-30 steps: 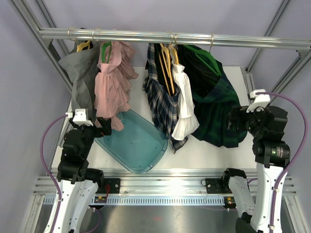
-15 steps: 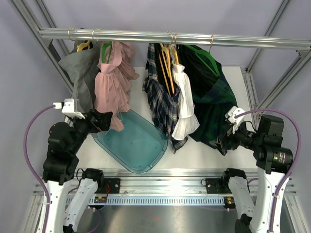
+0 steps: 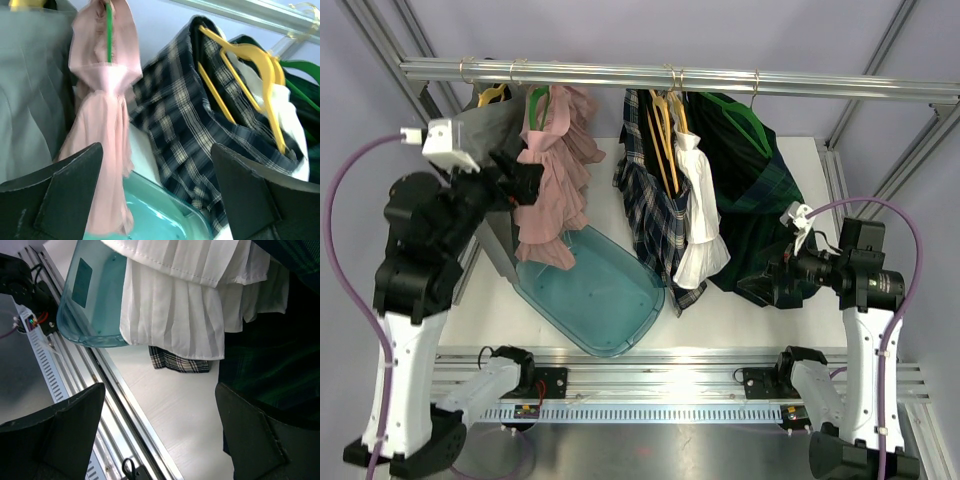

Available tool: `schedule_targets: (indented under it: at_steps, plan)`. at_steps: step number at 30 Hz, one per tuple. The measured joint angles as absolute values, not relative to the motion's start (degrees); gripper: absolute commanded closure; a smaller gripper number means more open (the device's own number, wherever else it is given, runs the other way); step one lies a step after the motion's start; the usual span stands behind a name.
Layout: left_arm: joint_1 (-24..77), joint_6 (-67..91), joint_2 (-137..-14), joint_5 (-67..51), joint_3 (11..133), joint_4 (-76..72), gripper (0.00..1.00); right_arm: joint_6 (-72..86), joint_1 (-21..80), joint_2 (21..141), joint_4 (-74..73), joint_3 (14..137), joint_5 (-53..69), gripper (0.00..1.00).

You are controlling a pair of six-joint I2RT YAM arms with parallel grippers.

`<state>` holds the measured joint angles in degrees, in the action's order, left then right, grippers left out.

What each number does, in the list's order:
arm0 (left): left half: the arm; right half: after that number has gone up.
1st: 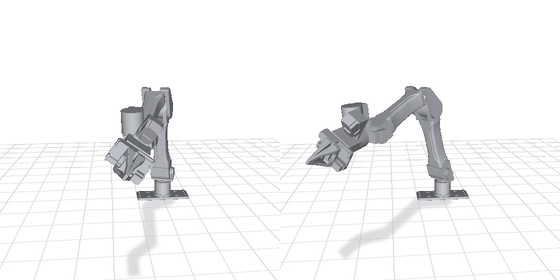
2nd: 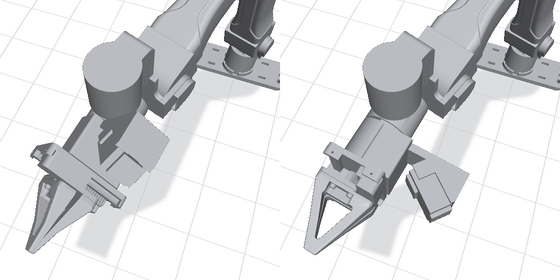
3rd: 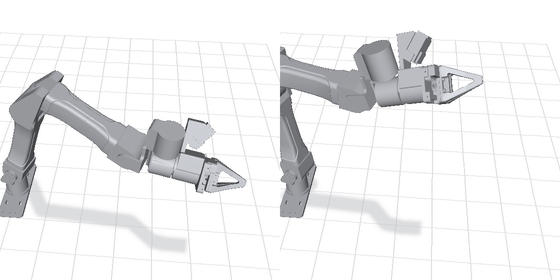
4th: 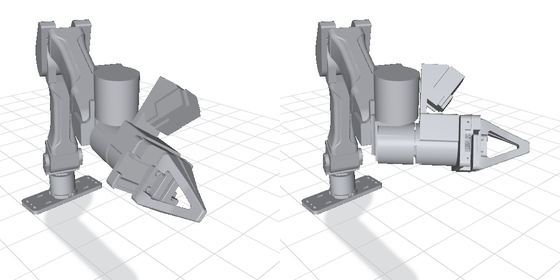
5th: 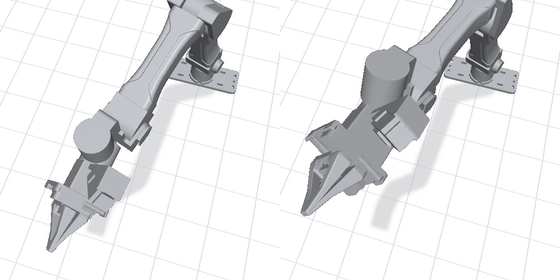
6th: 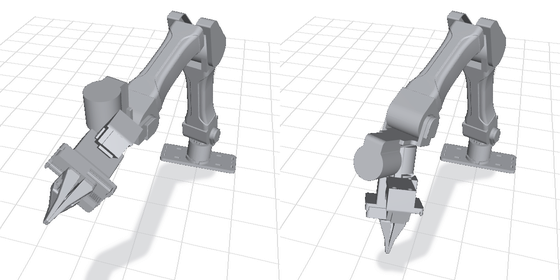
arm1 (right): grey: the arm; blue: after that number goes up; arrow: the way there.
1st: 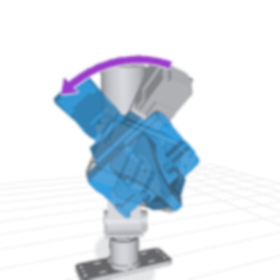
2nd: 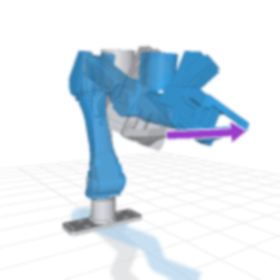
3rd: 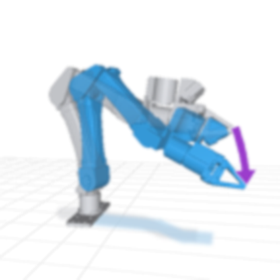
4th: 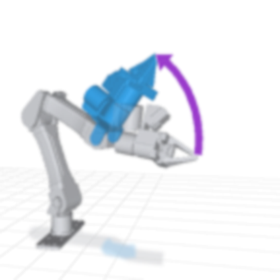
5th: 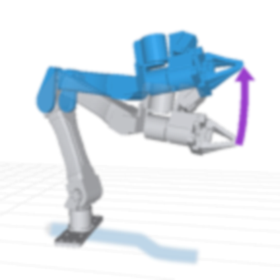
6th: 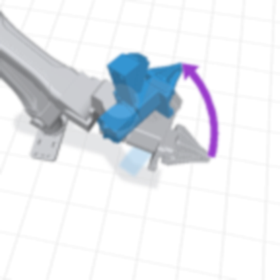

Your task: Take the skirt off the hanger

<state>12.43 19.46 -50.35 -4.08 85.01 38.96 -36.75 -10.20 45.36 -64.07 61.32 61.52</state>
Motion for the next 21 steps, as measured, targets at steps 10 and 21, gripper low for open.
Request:
schedule_targets:
  at_steps: [10, 21]
  plan:
    - [13.19, 14.35, -75.48, 7.20, 102.37, 39.70, 0.32, -33.67, -10.20, 44.36, -57.25, 53.52, 65.21, 0.01]
    - [13.19, 9.96, -86.32, 10.15, 107.26, 38.63, 0.80, -33.61, -10.20, 44.21, -56.38, 53.52, 65.63, 0.01]
